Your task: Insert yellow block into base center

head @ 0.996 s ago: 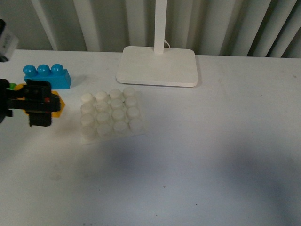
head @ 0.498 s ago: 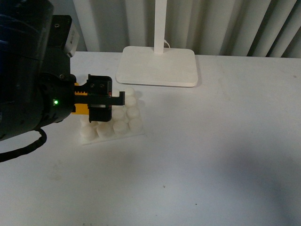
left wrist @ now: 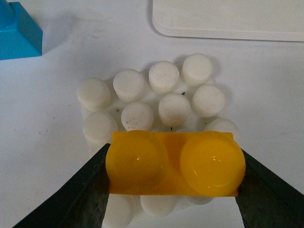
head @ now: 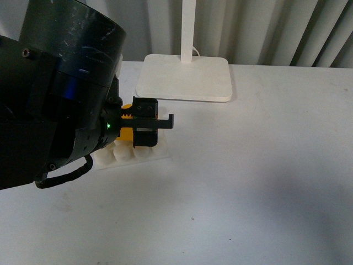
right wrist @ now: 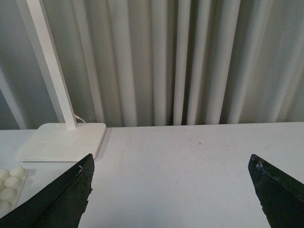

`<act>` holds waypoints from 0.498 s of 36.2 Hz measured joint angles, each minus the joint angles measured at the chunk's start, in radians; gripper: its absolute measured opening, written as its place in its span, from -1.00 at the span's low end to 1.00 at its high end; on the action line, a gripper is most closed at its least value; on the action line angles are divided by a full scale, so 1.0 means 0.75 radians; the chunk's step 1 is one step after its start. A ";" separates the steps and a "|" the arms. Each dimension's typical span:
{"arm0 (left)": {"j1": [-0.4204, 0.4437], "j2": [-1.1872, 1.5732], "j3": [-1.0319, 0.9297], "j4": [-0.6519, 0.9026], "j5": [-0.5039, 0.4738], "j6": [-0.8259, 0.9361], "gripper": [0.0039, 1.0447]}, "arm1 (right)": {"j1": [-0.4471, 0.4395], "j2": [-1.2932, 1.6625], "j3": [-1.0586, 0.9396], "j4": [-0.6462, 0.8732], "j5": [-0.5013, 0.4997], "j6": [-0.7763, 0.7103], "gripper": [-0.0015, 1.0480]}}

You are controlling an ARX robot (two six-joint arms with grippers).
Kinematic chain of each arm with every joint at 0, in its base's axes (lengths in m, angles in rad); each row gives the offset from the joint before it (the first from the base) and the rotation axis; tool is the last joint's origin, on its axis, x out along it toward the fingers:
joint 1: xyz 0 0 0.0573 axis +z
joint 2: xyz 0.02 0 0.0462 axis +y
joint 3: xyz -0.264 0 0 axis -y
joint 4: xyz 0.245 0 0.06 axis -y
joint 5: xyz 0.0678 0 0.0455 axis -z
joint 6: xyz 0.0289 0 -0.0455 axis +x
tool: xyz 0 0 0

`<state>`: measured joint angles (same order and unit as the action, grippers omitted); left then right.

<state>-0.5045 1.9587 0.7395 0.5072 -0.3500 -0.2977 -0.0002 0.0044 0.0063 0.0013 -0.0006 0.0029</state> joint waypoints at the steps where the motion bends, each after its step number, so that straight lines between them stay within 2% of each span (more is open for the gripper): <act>1: 0.000 0.009 0.008 -0.004 -0.004 -0.001 0.25 | 0.000 0.000 0.000 0.000 -0.001 0.000 0.82; 18: 0.023 0.074 0.069 -0.013 -0.019 -0.021 0.25 | 0.000 0.000 -0.001 0.000 -0.001 0.000 0.82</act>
<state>-0.4870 2.0140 0.7910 0.4973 -0.3645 -0.3134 -0.0002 0.0044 0.0059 0.0013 -0.0010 0.0029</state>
